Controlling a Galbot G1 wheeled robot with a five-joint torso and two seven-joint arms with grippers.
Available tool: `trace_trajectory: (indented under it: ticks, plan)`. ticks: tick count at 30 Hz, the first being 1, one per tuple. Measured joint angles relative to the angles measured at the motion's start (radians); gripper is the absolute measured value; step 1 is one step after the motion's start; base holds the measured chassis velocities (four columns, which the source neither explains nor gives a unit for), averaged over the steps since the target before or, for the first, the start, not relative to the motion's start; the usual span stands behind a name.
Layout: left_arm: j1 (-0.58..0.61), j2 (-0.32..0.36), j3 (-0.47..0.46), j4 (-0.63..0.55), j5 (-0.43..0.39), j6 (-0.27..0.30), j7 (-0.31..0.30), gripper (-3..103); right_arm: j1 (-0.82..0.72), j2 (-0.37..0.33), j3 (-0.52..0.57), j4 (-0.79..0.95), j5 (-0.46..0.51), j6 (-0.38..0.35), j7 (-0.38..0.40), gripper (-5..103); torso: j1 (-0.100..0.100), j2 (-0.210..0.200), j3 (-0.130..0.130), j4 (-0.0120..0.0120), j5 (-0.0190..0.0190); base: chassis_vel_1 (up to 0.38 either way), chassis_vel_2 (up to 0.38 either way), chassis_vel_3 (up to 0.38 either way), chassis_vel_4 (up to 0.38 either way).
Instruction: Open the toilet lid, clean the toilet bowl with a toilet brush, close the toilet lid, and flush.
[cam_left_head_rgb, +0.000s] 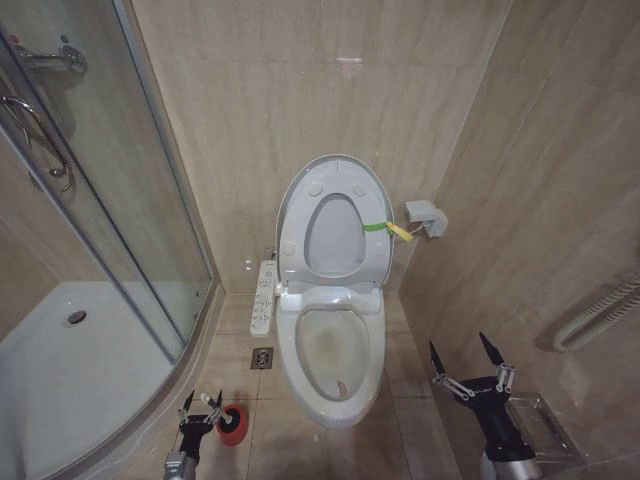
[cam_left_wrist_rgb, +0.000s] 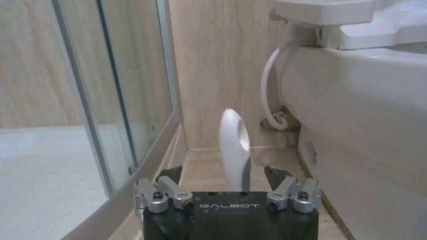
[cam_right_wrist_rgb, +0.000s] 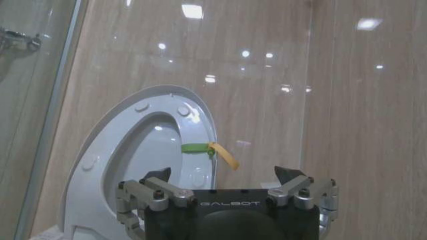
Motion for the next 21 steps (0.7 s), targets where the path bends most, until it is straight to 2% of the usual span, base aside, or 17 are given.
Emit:
trace_trajectory:
  ticks: [21]
  plan:
    - [-0.001,-0.027,-0.005,0.024,-0.004,-0.001,0.002,85,0.0,0.0,0.0,0.0,0.0,0.0,0.0,100,0.0,0.0,0.0,0.0,0.0001,0.0,0.0,0.0,0.0]
